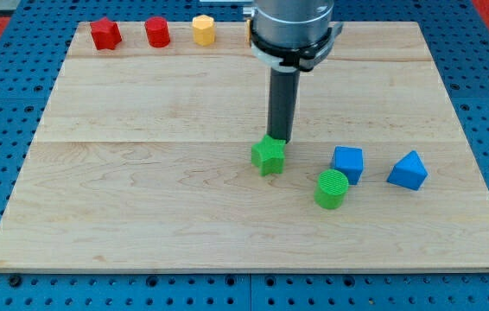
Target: Move the green circle below the green star
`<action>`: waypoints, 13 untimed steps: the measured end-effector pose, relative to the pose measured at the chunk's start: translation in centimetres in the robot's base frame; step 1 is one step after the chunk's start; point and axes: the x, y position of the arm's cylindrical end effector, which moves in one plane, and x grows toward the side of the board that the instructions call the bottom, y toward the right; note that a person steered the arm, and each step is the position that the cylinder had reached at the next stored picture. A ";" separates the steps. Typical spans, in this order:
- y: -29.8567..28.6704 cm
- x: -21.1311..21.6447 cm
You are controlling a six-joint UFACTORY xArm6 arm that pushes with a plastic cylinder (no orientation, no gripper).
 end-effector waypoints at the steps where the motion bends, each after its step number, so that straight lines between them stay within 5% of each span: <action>1: 0.4 0.0; 2: 5.5 -1.3; 5: 3.0 -1.1; 6: 1.7 -3.6; 7: -6.3 -3.6; 8: -11.9 0.3; 9: -12.1 8.5; 11: 2.4 15.2; 12: 10.9 13.5; 13: 12.8 9.6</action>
